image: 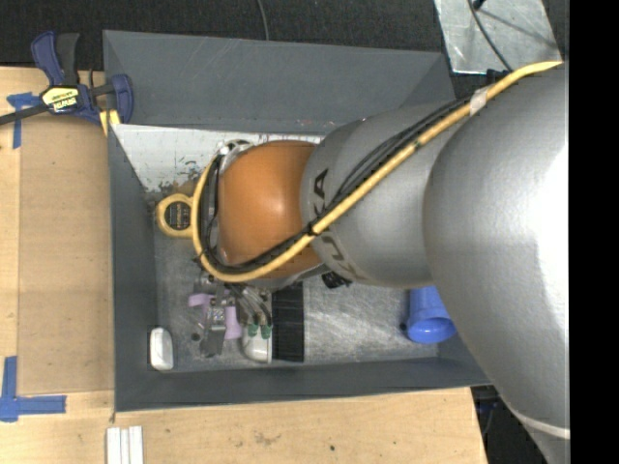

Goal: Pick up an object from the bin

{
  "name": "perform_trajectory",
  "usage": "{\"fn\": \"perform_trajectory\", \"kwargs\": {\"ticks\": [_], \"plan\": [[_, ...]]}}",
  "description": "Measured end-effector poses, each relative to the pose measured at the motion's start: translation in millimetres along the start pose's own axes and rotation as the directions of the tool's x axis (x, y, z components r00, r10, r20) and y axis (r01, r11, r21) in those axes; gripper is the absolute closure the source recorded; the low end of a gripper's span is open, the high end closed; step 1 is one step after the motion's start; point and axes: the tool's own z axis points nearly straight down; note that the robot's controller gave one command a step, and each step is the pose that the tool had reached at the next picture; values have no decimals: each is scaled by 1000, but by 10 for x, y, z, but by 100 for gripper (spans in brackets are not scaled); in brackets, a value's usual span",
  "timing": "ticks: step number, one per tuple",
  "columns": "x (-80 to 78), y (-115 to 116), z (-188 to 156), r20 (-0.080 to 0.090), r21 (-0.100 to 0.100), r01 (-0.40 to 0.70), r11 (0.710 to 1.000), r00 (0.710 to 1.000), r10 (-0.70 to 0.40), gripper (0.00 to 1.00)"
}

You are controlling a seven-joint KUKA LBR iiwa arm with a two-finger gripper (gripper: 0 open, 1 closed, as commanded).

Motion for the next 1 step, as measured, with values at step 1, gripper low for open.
{"fn": "perform_trajectory", "kwargs": {"ticks": [1], "plan": [[5, -4, -104, -3, 1, 0, 1000, 1000, 0, 100]]}}
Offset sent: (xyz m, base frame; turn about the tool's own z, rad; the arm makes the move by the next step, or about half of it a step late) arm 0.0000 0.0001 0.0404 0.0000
